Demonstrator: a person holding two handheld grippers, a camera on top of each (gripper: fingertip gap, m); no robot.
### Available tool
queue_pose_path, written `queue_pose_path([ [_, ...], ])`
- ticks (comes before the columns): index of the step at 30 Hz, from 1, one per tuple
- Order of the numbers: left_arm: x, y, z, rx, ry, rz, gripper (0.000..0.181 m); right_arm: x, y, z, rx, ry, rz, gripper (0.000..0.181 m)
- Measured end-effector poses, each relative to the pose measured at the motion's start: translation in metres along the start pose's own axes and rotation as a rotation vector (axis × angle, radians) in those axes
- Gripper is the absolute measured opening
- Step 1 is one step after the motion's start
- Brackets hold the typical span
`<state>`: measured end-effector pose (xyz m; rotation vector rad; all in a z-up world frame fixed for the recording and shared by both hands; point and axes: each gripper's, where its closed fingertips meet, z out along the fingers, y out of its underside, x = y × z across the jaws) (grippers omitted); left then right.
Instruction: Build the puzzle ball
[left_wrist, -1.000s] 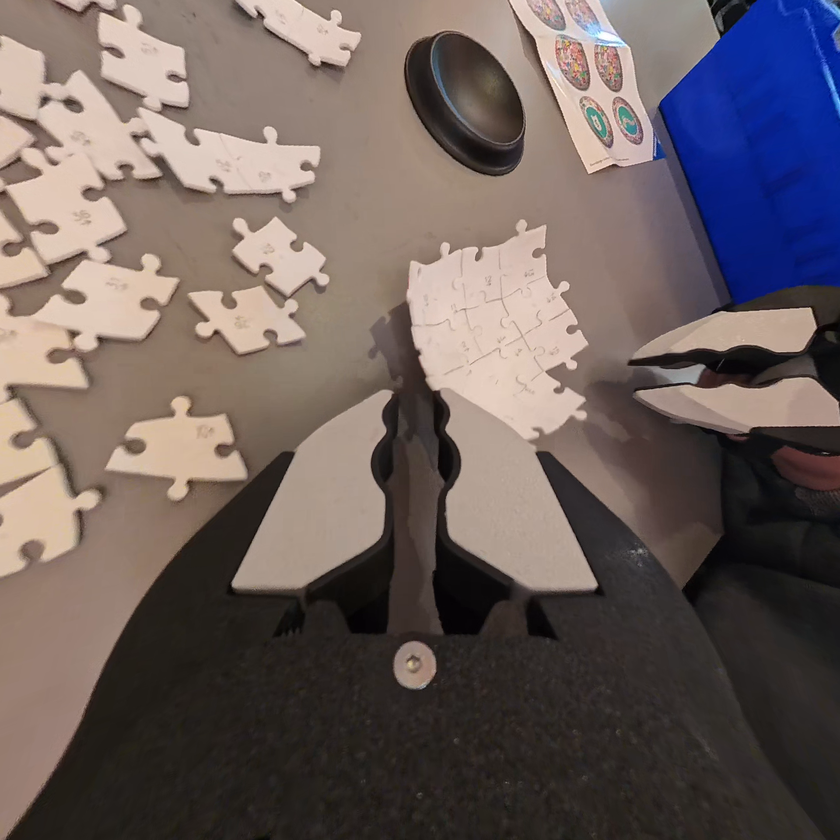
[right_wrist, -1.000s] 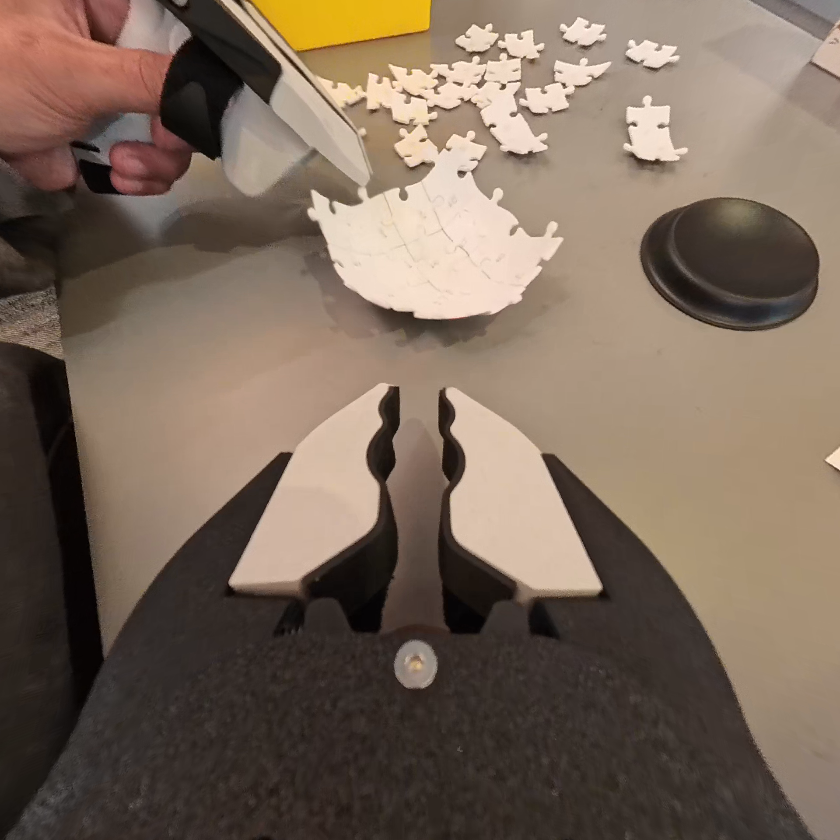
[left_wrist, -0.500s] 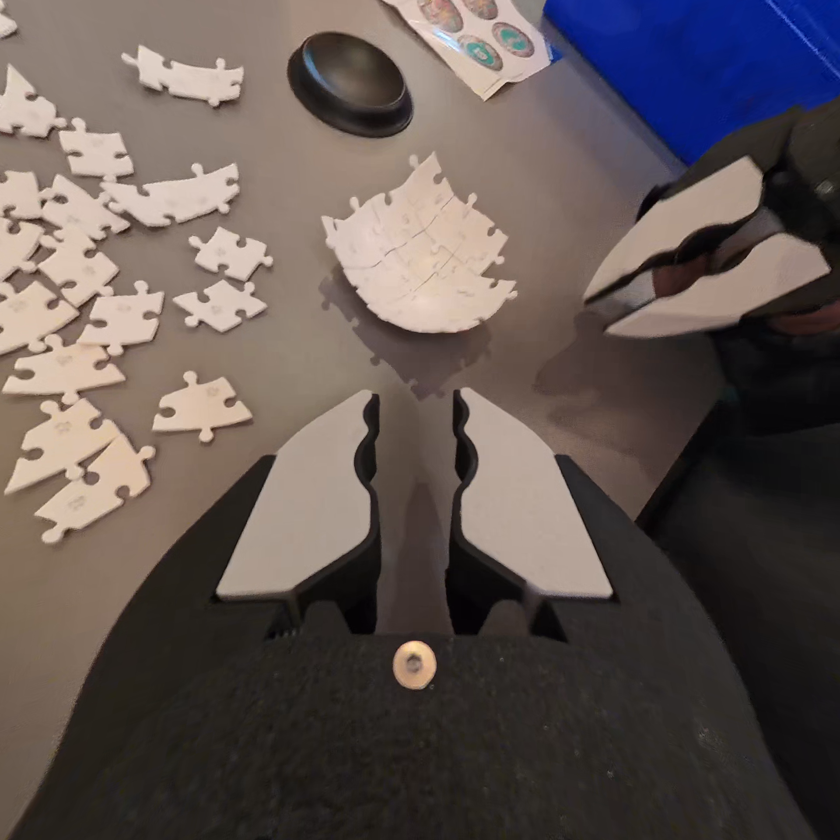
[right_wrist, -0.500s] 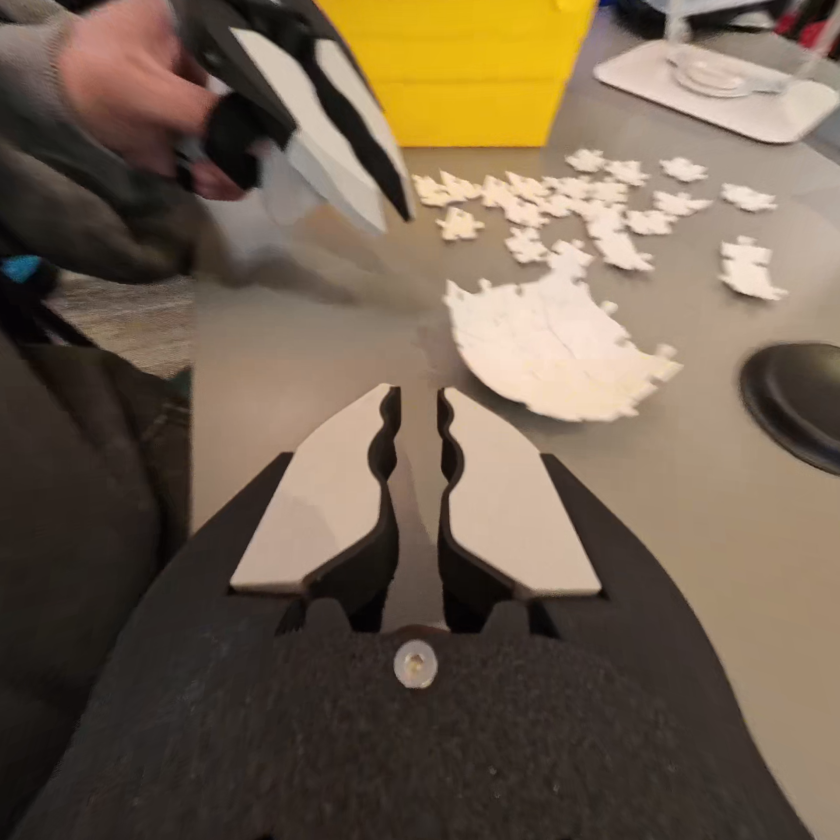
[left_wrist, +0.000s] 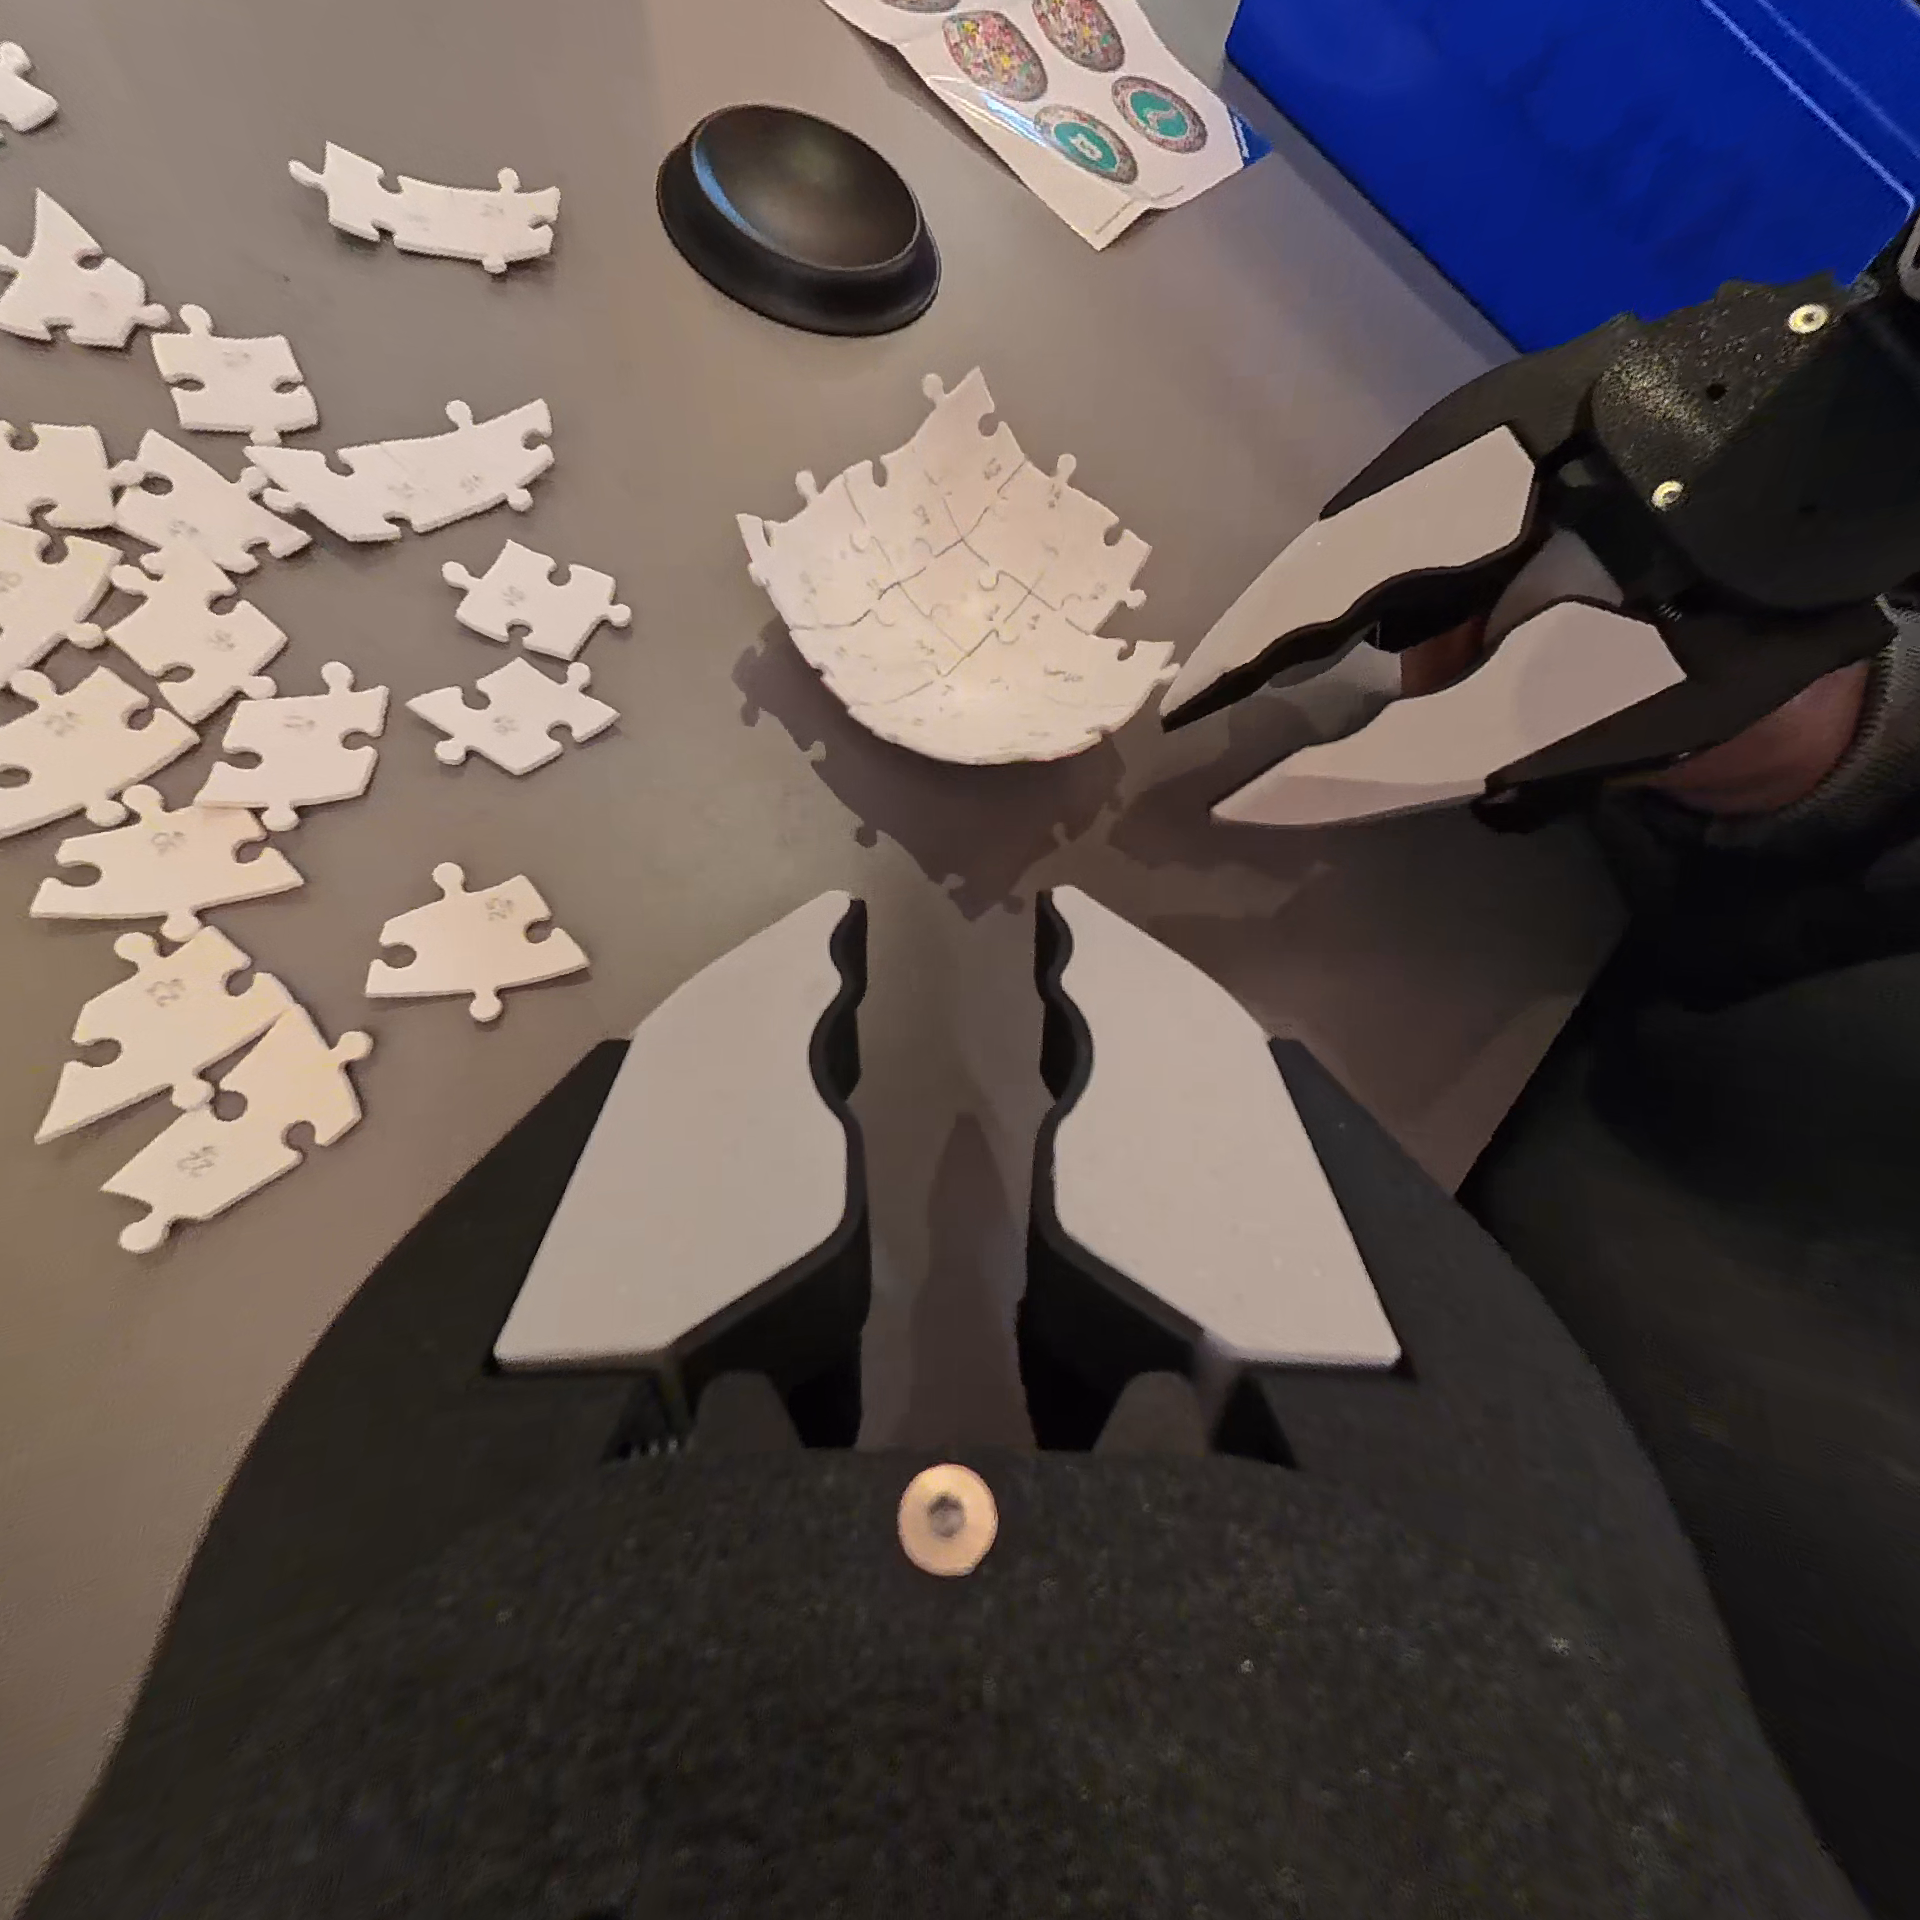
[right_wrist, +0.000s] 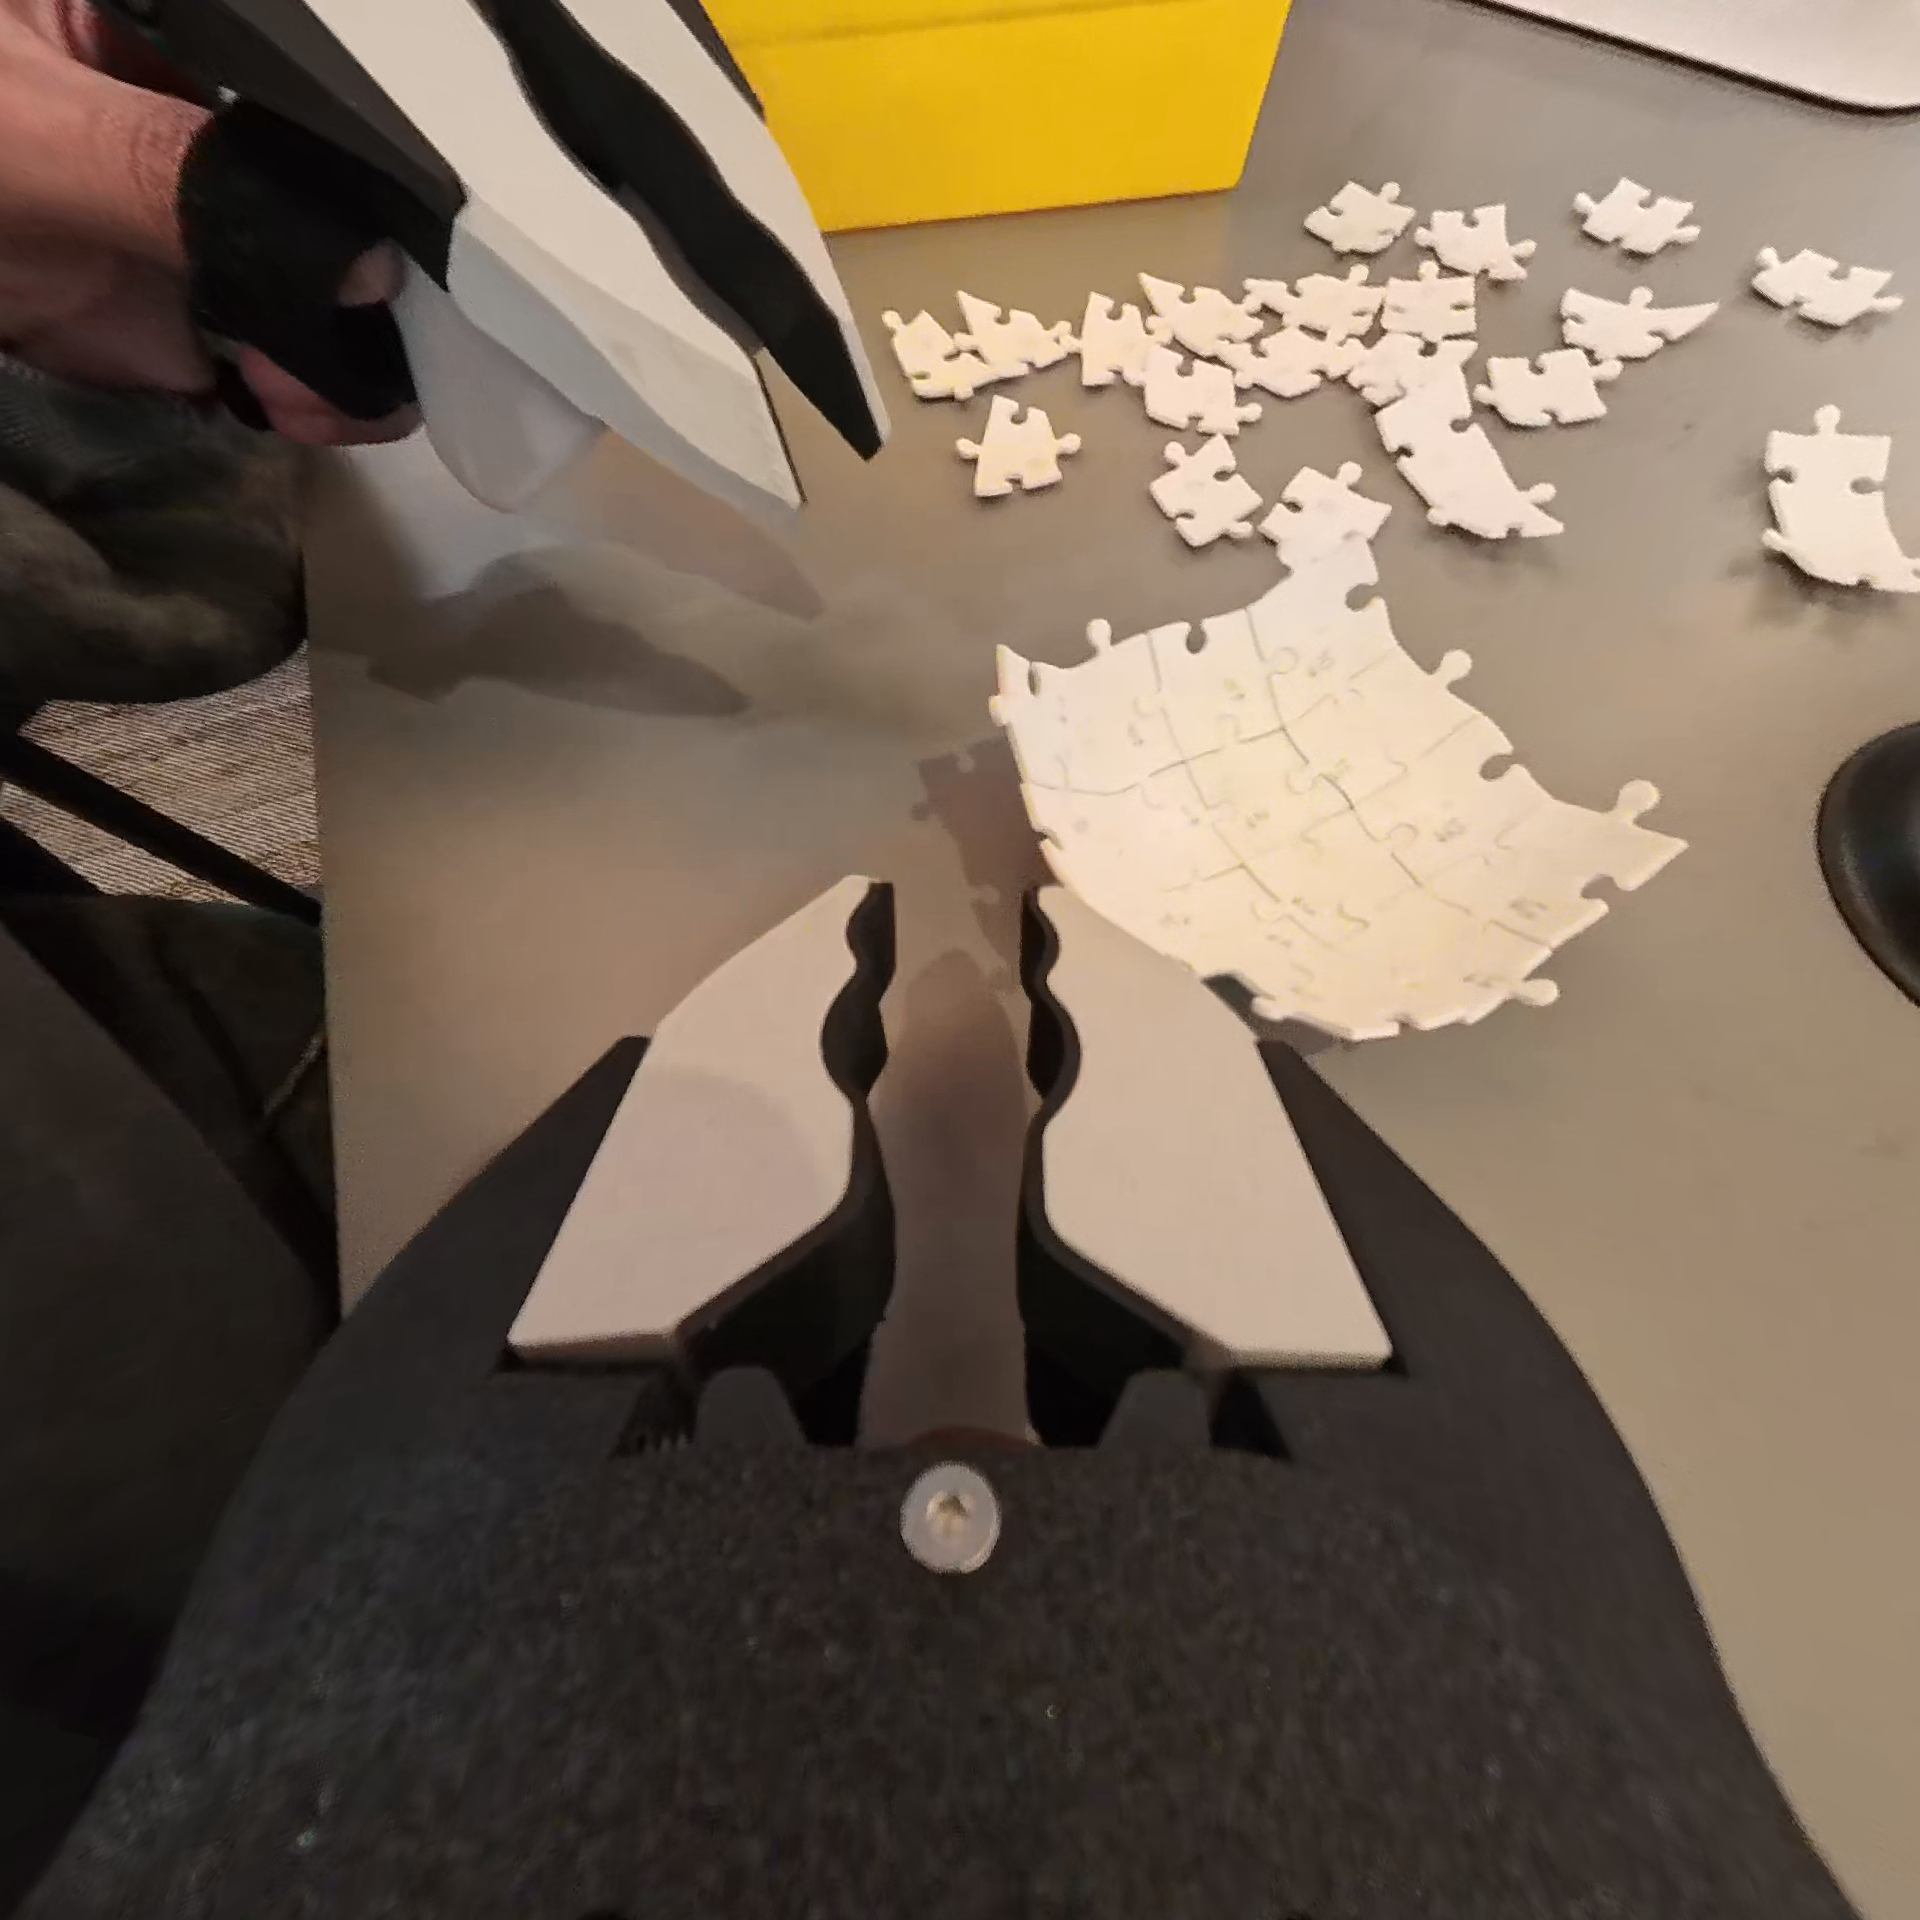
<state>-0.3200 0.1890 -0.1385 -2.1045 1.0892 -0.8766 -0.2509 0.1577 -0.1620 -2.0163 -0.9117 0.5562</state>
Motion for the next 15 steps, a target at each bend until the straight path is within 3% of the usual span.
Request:
queue_pose_path([
  [9,-0.002,0.002,0.001,-0.014,-0.026,0.008,0.030,0.015,0.003,-0.016,-0.002,0.062,-0.006,0.023],
  [15,-0.002,0.003,0.002,-0.023,-0.040,0.016,0.030,0.046,0.013,-0.040,-0.009,0.198,0.011,0.023],
])
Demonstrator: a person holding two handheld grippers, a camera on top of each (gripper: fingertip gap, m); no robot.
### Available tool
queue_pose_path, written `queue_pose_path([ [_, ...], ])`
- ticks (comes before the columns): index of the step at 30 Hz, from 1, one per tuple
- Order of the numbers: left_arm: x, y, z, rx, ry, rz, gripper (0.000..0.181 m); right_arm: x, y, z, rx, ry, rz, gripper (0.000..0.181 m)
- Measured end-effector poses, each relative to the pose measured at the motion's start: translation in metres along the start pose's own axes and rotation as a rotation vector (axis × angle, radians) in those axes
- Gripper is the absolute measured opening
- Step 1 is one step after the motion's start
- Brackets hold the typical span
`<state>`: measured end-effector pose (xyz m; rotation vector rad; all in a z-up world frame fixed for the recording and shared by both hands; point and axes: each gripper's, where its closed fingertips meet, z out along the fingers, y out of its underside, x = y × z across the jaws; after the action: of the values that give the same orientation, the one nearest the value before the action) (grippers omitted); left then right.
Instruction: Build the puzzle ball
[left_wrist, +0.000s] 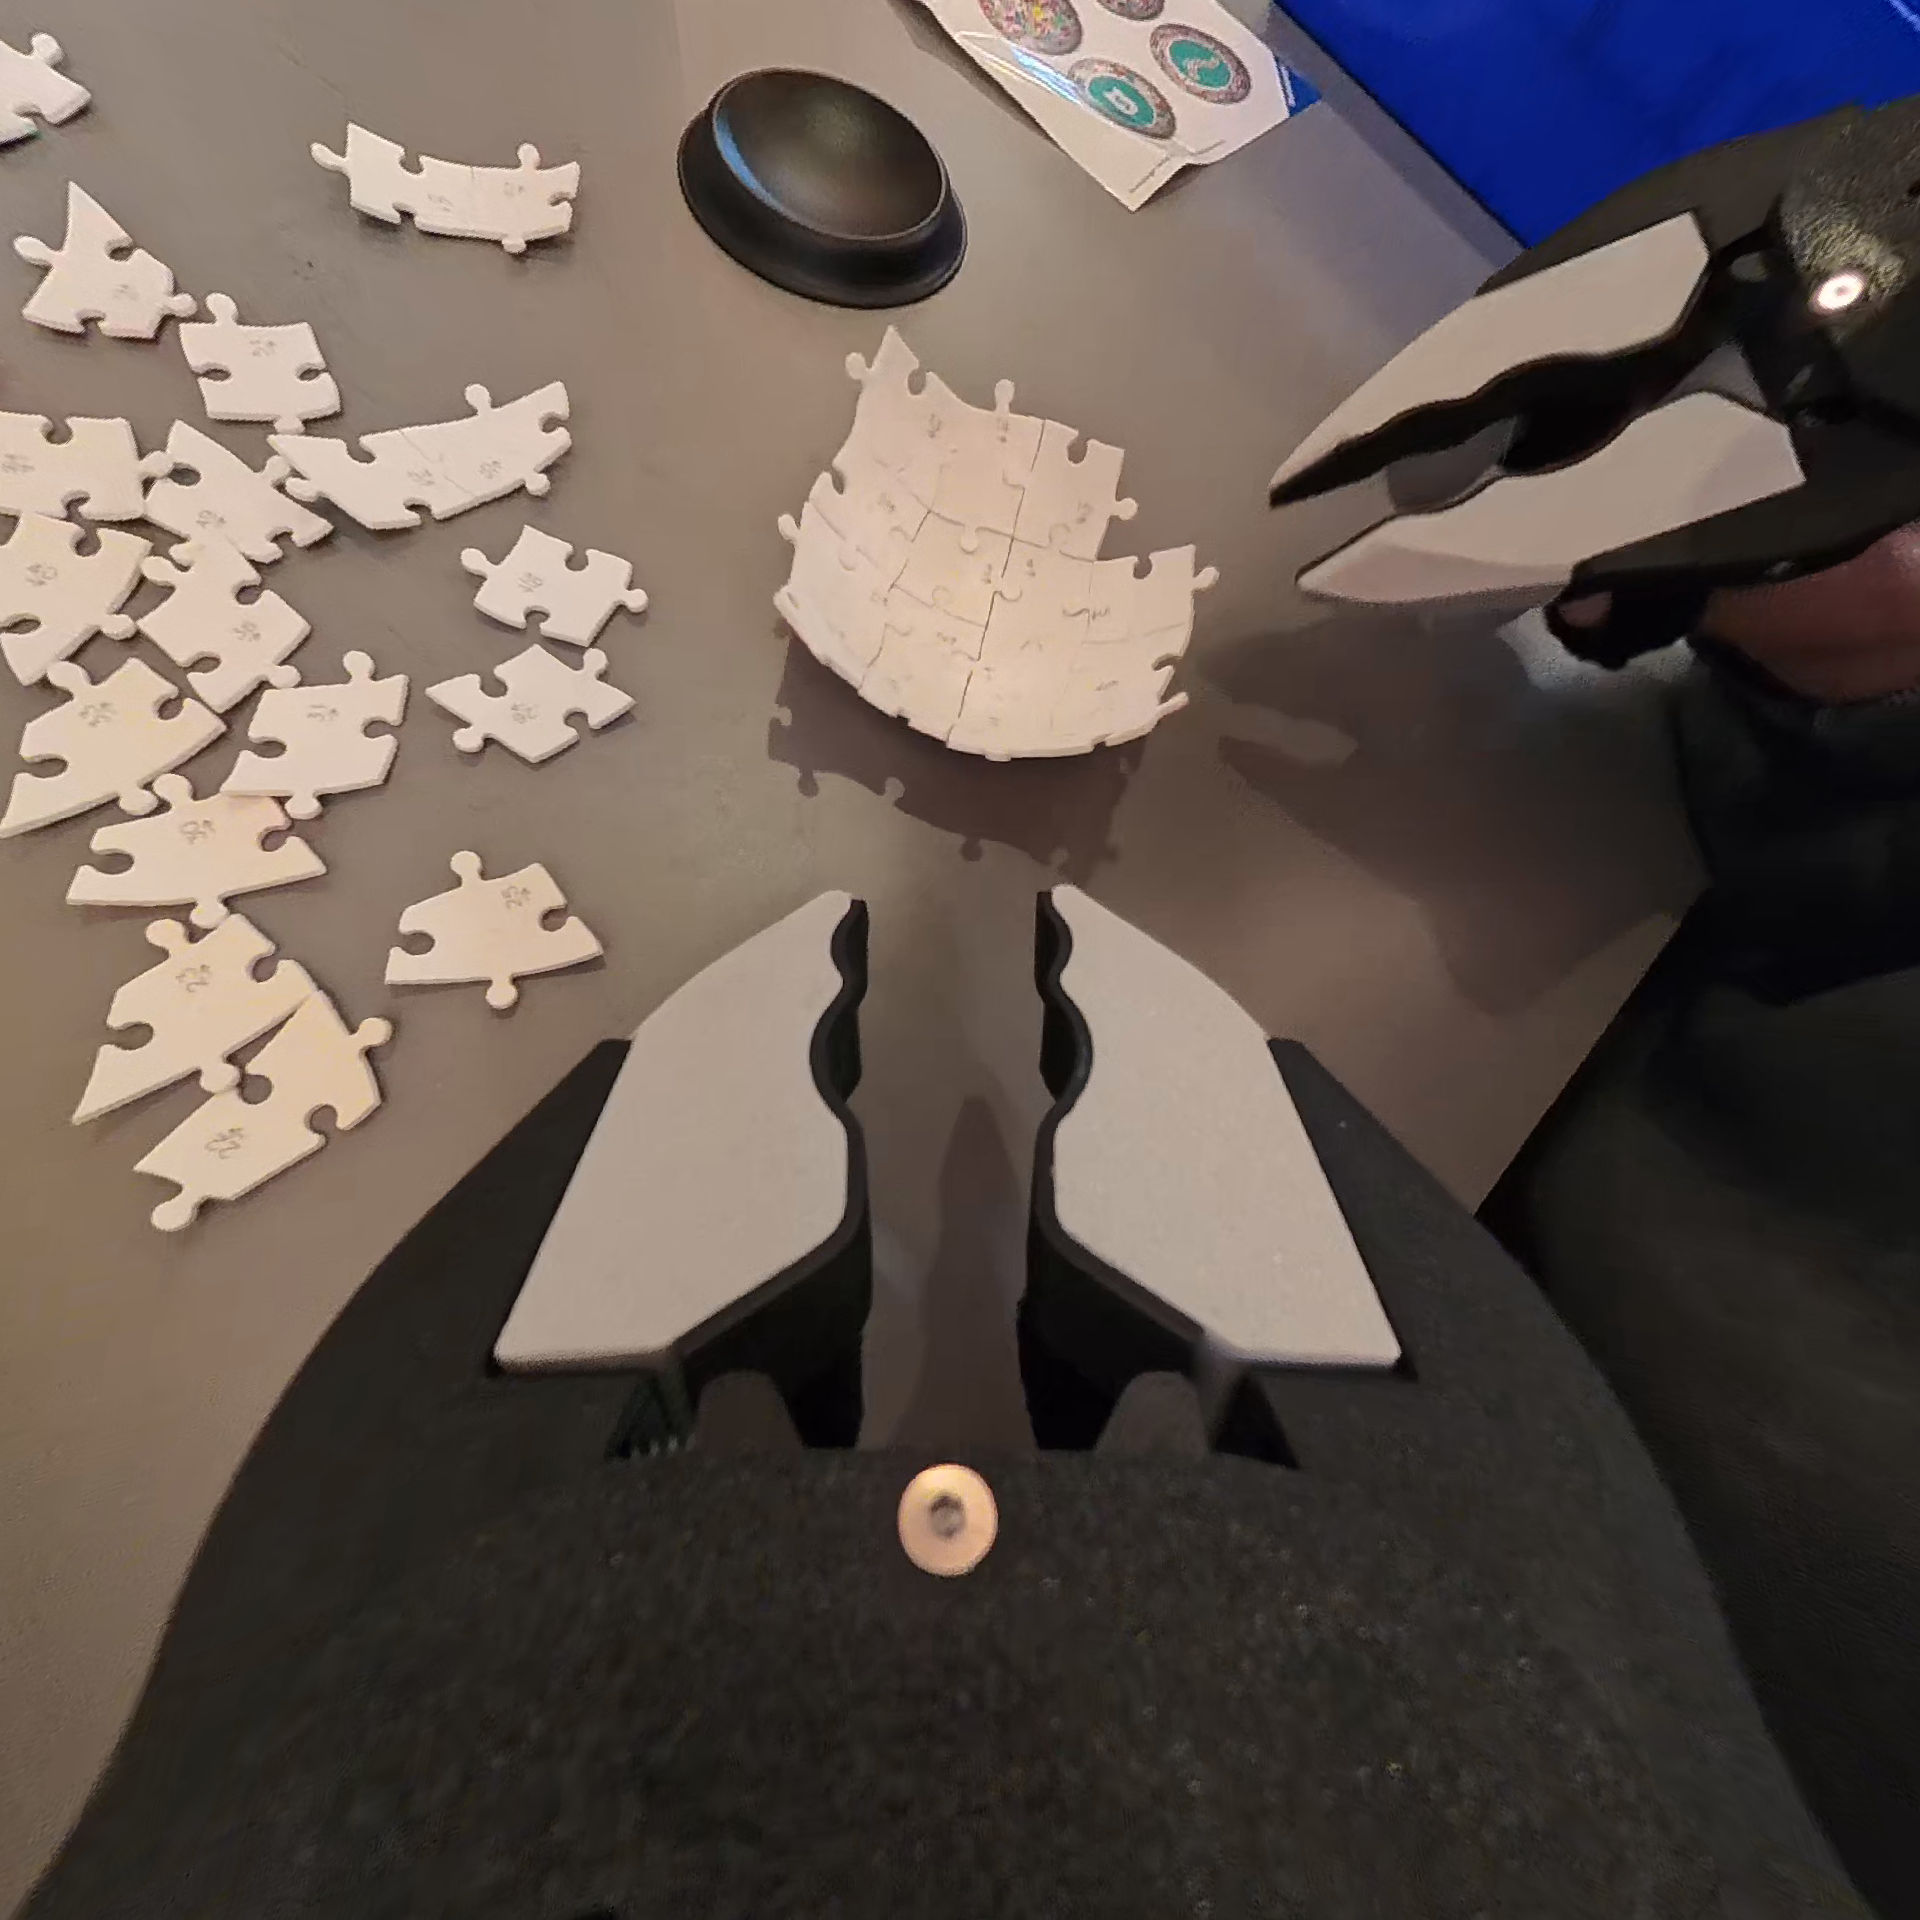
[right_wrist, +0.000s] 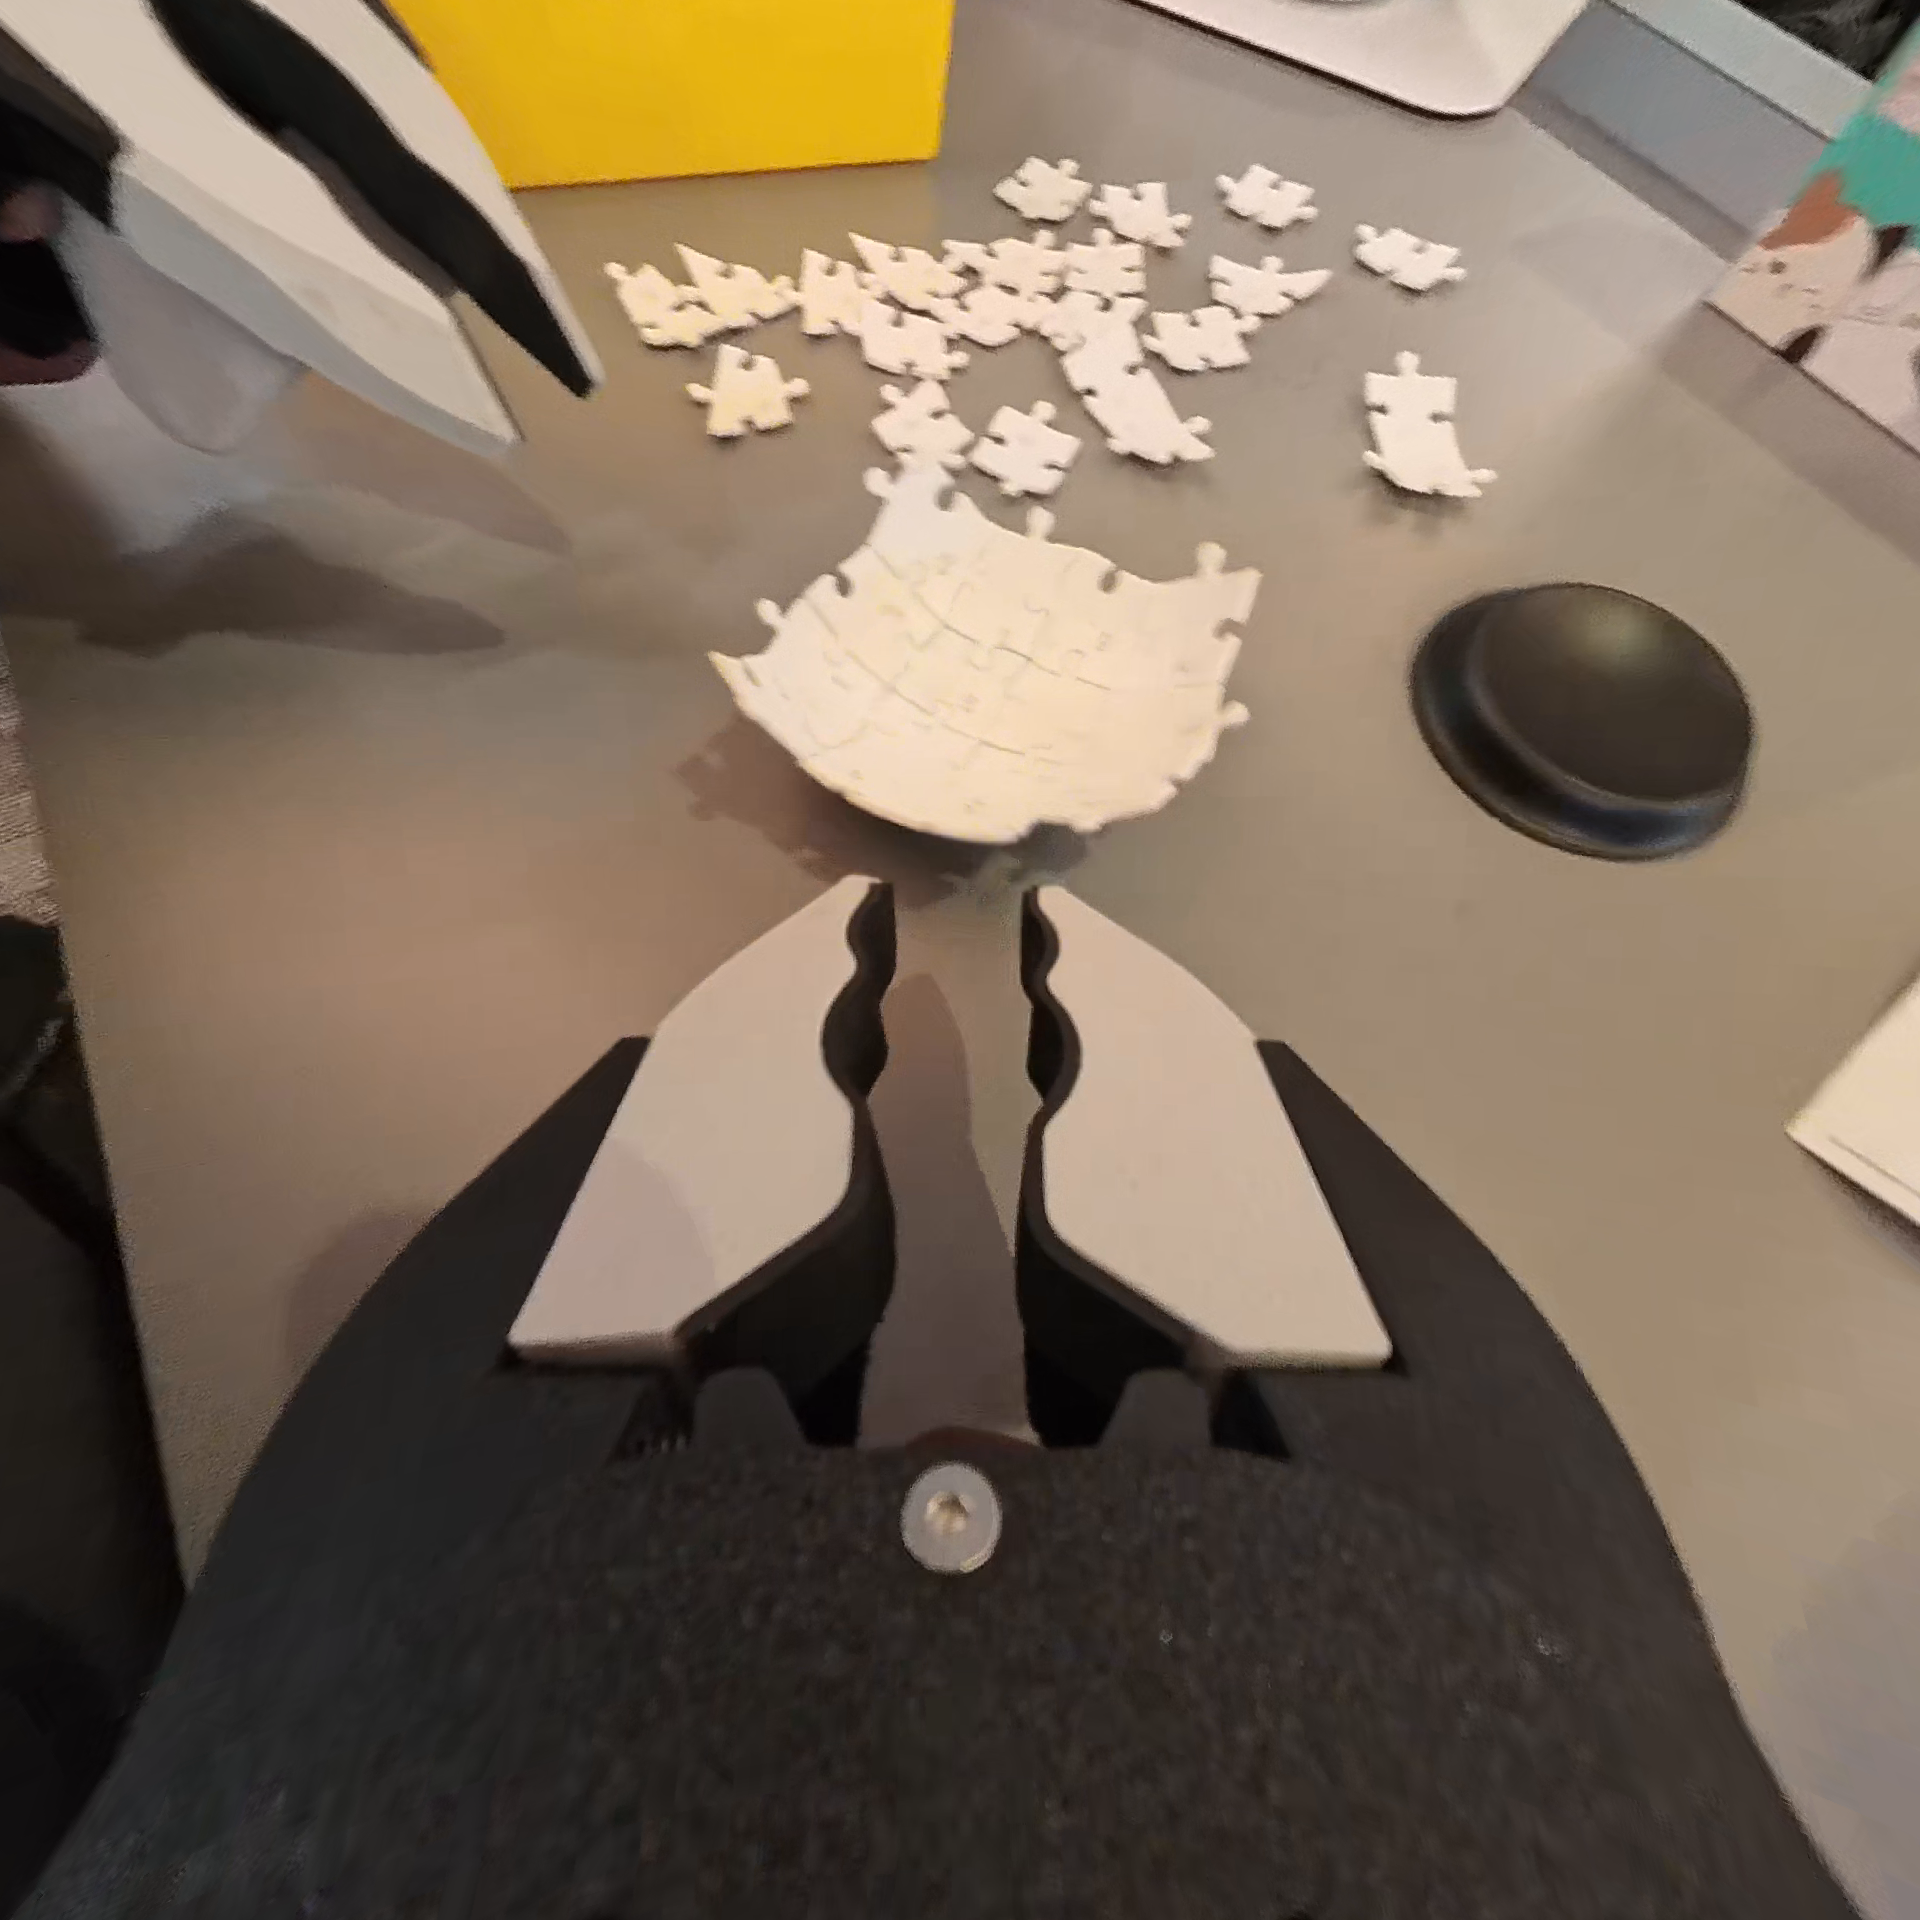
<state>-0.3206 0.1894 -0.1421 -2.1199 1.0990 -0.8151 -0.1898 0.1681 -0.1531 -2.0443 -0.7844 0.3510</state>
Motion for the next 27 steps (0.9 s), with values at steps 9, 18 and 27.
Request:
queue_pose_path([
  [9,-0.034,0.026,-0.032,-0.041,-0.239,0.051,0.029,0.016,0.012,-0.021,-0.010,0.178,0.042,0.022],
  [18,-0.038,0.031,-0.038,-0.020,-0.245,-0.008,0.039,0.018,0.021,-0.024,-0.023,0.172,0.015,0.023],
  [27,-0.034,0.036,-0.029,-0.052,-0.232,0.033,0.040,0.028,0.024,-0.022,-0.025,0.190,-0.003,0.023],
])
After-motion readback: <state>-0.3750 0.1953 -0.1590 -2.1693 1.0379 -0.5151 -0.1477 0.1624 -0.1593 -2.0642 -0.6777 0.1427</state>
